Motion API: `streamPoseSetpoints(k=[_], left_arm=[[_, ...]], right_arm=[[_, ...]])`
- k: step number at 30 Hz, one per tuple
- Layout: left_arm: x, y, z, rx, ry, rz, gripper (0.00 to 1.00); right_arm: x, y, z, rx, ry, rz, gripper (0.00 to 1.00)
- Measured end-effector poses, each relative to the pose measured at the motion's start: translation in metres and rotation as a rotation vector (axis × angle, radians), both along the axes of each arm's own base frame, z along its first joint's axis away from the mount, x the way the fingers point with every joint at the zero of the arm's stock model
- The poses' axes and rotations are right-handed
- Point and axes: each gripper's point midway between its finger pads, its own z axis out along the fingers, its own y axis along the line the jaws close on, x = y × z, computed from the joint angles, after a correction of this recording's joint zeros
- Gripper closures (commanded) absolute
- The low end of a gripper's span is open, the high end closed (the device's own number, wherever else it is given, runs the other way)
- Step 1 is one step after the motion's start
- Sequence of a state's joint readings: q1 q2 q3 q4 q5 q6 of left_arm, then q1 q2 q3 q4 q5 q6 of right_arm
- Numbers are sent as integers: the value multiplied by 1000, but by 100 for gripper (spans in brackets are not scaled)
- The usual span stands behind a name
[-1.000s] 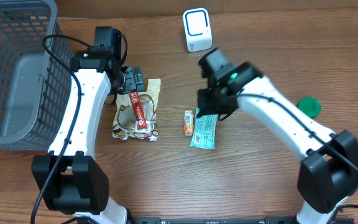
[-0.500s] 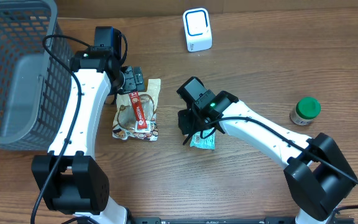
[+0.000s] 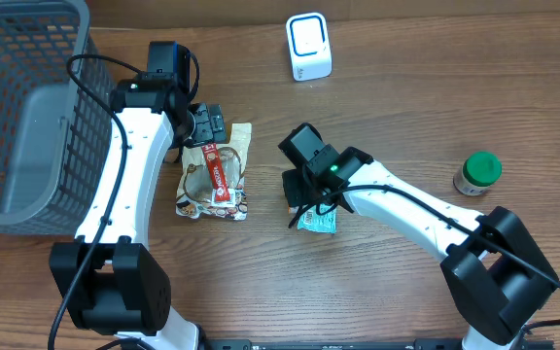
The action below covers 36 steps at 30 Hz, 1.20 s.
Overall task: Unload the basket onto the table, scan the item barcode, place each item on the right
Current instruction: 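Lower the right gripper onto the orange Kleenex pack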
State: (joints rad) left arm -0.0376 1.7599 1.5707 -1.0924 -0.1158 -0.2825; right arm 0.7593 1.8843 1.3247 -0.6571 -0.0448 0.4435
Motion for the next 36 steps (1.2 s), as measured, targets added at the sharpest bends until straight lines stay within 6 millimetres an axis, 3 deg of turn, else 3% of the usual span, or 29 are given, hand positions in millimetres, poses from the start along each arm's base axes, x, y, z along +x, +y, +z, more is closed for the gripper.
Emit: streamPoseSetpoints(k=[13, 21, 25, 26, 29, 30, 36], left_arm=[[0, 0, 0, 0, 0, 0, 0], [0, 0, 0, 0, 0, 0, 0], [0, 0, 0, 0, 0, 0, 0], [0, 0, 0, 0, 0, 0, 0], [0, 0, 0, 0, 0, 0, 0], [0, 0, 0, 0, 0, 0, 0], [0, 0, 0, 0, 0, 0, 0]], right_arm=[[-5, 25, 6, 141, 45, 5, 55], [10, 22, 8, 117, -35, -28, 50], [16, 9, 4, 67, -47, -85, 51], [16, 4, 2, 51, -43, -95, 54], [16, -8, -2, 3, -41, -122, 88], [16, -10, -3, -4, -40, -129, 94], [19, -14, -3, -19, -50, -157, 96]])
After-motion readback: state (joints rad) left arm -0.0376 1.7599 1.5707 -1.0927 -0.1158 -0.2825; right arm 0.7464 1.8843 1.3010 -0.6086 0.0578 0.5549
